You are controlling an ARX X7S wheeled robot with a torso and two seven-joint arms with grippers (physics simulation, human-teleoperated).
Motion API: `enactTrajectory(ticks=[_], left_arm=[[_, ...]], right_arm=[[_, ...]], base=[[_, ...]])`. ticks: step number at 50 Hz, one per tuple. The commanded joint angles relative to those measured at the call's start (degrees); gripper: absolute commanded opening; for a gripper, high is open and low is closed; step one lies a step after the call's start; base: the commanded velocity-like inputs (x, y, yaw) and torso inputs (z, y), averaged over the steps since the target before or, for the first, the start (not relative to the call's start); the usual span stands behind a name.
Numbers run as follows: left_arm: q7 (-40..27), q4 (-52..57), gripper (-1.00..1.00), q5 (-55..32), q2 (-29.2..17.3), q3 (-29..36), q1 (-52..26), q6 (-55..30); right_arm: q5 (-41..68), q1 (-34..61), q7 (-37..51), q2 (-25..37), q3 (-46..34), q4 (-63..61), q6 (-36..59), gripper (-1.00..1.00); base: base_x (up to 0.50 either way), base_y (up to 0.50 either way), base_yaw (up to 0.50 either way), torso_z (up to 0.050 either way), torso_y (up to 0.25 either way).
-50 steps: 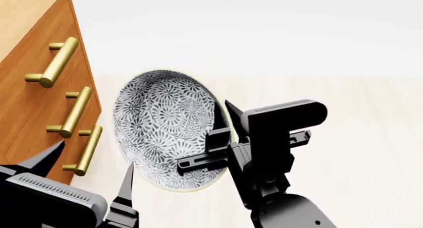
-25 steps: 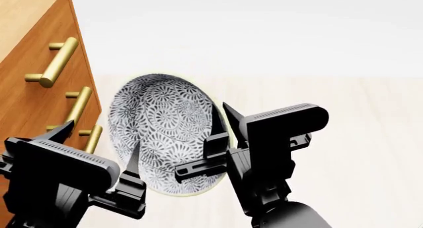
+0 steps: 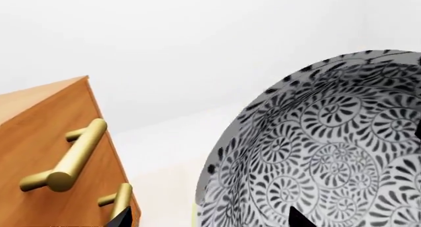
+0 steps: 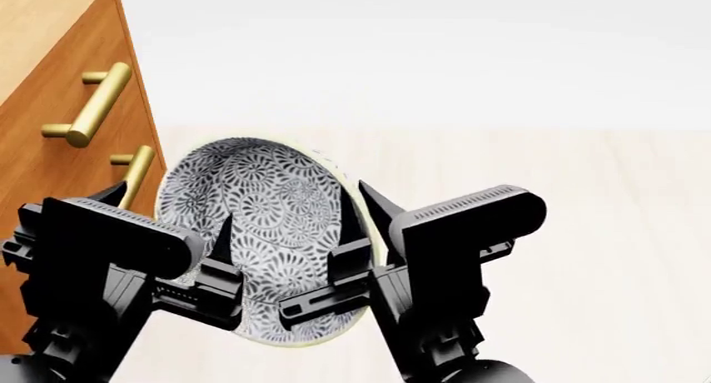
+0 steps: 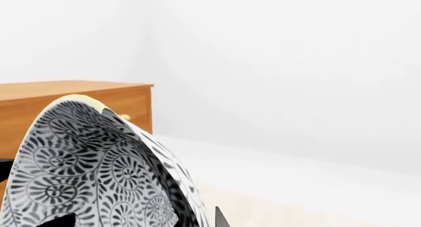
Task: Put the bowl on top of the cabinet.
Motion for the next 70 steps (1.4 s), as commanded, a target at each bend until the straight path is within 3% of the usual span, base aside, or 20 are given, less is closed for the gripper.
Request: enactTrajectory(ticks=[1,16,17,27,48,49,70], left_arm=[[1.19,-2.34,1.00,0.49,-0.43,0.83,-0.23,2.44],[1.99,-3.98,1.00,0.60,-0.70,1.58,0.15,4.21],[1.02,-3.84,-1.00,1.17,-0.61,1.61,0.24,3.90],[-0.60,-3.49,-1.00,5.08,-1.99,4.75,0.52,5.80],[-0.50,-0.36,-1.00,3.45,-2.19,4.54,-0.27,3.75],[-0.32,-0.26,-1.00,3.19,-2.09,4.58,-0.55,3.43],[0.05,-2.33,-1.00,2.98,-0.26,5.85,-3.99,3.04]], right_arm=[[-1.08,-0.90,0.40,0.97,-0.24,-3.61,-0.30,-1.00],[-1.27,-1.06,0.19,0.91,-0.35,-2.98,-0.76,-1.00],[-1.33,-1.06,0.20,0.91,-0.39,-2.95,-0.78,-1.00],[-1.40,-0.80,0.67,0.97,-0.48,-3.23,-0.33,-1.00],[-0.81,-0.49,1.99,1.13,0.09,-3.16,0.52,-1.00],[-0.01,-0.25,2.04,0.93,0.48,-2.42,0.91,1.00],[0.19,-0.07,2.54,0.97,0.78,-0.87,1.27,1.00]], base=[[0.00,0.00,0.00,0.000,0.000],[0.00,0.00,0.00,0.000,0.001],[0.00,0.00,0.00,0.000,0.000],[0.00,0.00,0.00,0.000,0.000],[0.00,0.00,0.00,0.000,0.000],[0.00,0.00,0.00,0.000,0.000],[0.00,0.00,0.00,0.000,0.000]])
